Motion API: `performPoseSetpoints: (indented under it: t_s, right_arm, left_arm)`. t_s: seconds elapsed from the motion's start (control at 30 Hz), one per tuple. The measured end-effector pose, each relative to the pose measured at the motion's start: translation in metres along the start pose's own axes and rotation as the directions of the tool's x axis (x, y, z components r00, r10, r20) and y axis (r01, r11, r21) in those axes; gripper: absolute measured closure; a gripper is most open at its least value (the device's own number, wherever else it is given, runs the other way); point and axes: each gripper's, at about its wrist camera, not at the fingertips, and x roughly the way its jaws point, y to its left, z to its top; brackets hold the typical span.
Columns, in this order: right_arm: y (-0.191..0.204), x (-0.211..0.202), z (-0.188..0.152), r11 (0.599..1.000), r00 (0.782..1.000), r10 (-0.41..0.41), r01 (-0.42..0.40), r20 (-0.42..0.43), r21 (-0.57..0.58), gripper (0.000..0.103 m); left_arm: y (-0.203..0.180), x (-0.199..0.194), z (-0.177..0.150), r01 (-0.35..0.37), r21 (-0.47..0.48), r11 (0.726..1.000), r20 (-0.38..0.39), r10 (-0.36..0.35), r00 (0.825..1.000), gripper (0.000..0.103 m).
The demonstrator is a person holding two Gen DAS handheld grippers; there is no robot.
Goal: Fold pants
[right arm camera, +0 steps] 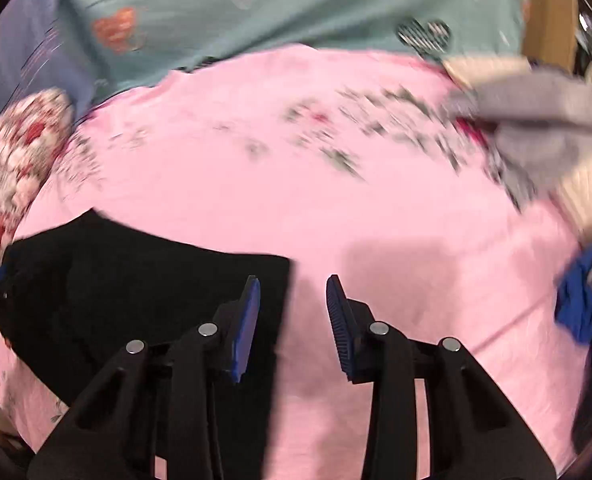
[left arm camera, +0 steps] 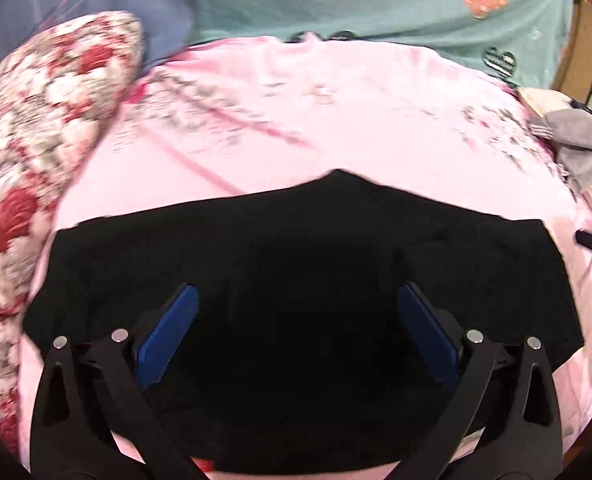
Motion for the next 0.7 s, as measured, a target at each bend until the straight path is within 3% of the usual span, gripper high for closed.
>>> performPoseSetpoints:
  t_s: [0.07, 0.17, 0.23, 0.3, 0.4, 0.43, 0.5, 0.53, 0.57, 0.63, 0.7]
  right_arm:
    - [-0.015, 0.009, -0.007, 0.998, 0.999, 0.031, -0.03, -0.026, 0.05, 0.065]
    - [-0.004, 0.024, -0.005, 0.998, 0.998, 0.063, -0.062, -0.032, 0.019, 0.066]
    - [0.008, 0.036, 0.004, 0.986, 0.984, 0.165, -0.165, -0.07, 0.012, 0.085]
    - [0.01, 0.04, 0.006, 0.974, 0.969, 0.225, -0.226, -0.099, 0.008, 0.089]
    - [0.003, 0.066, 0.013, 0.983, 0.973, 0.181, -0.18, -0.142, 0.022, 0.103]
    - [0.001, 0.069, 0.016, 0.983, 0.974, 0.183, -0.181, -0.137, 0.03, 0.103]
    - [0.001, 0.059, 0.021, 0.994, 0.989, 0.112, -0.112, -0.095, 0.001, 0.103]
    - [0.002, 0.05, 0.02, 0.998, 0.996, 0.063, -0.065, -0.066, -0.019, 0.097]
    - [0.001, 0.039, 0.016, 0.997, 0.996, 0.073, -0.074, -0.048, -0.021, 0.097]
    - [-0.003, 0.023, 0.004, 0.982, 0.98, 0.19, -0.191, -0.059, -0.009, 0.097]
    - [0.007, 0.012, -0.02, 0.98, 0.978, 0.176, -0.185, -0.112, -0.073, 0.097]
  left_arm:
    - [-0.018, 0.009, 0.004, 0.01, 0.022, 1.0, -0.009, -0.01, 1.0, 0.002]
    - [-0.036, 0.021, 0.002, 0.003, 0.05, 0.999, -0.045, -0.001, 0.999, 0.002]
    - [-0.043, 0.027, -0.003, -0.021, 0.075, 0.997, -0.053, 0.025, 0.998, 0.002]
    - [-0.046, 0.04, -0.009, -0.089, 0.104, 0.991, -0.078, 0.098, 0.992, 0.002]
    - [-0.04, 0.05, -0.012, -0.096, 0.076, 0.992, -0.107, 0.104, 0.989, 0.002]
    - [-0.036, 0.049, -0.011, -0.08, 0.051, 0.995, -0.113, 0.086, 0.99, 0.002]
    - [-0.035, 0.046, -0.01, -0.1, 0.055, 0.993, -0.116, 0.106, 0.988, 0.002]
    - [-0.033, 0.043, -0.01, -0.112, 0.059, 0.992, -0.109, 0.118, 0.987, 0.002]
    - [-0.032, 0.041, -0.01, -0.111, 0.057, 0.992, -0.101, 0.117, 0.988, 0.002]
    - [-0.03, 0.035, -0.009, -0.081, 0.04, 0.996, -0.083, 0.084, 0.993, 0.002]
    - [-0.033, 0.034, -0.009, -0.06, 0.05, 0.997, -0.081, 0.064, 0.995, 0.002]
